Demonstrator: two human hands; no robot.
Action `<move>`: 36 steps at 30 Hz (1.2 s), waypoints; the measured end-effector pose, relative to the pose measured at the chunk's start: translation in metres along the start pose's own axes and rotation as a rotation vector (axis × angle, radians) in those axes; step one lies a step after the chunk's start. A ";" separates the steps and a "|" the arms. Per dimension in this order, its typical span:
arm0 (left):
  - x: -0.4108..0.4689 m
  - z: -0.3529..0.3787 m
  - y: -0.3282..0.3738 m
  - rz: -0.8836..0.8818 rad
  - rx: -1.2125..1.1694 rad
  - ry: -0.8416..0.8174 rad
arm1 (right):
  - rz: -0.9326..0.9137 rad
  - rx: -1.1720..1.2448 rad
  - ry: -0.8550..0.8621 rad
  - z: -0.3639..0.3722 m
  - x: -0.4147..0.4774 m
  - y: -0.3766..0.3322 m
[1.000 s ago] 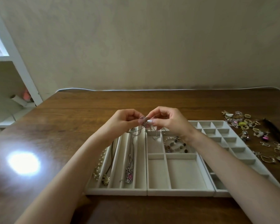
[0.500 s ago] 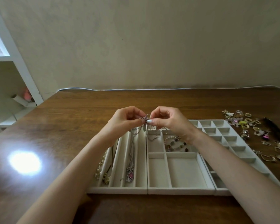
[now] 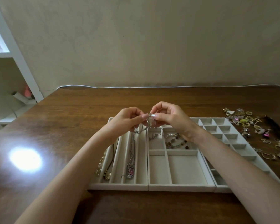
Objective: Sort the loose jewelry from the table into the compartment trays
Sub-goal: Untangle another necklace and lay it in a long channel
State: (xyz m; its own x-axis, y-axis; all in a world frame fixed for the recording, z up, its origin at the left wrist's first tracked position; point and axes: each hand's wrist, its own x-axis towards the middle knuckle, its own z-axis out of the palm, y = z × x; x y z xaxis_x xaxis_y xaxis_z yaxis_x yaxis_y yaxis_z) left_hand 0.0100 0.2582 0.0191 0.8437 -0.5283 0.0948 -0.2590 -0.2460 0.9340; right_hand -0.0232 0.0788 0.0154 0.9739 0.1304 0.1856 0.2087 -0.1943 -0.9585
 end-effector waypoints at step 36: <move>-0.004 -0.005 0.002 -0.015 -0.117 -0.197 | 0.100 0.122 -0.174 -0.004 -0.001 -0.002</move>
State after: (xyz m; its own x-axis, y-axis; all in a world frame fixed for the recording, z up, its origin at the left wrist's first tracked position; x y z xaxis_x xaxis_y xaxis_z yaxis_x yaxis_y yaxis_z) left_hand 0.0088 0.2634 0.0226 0.7362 -0.6764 0.0222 -0.1811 -0.1654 0.9695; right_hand -0.0247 0.0751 0.0179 0.9570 0.2844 0.0579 0.0889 -0.0974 -0.9913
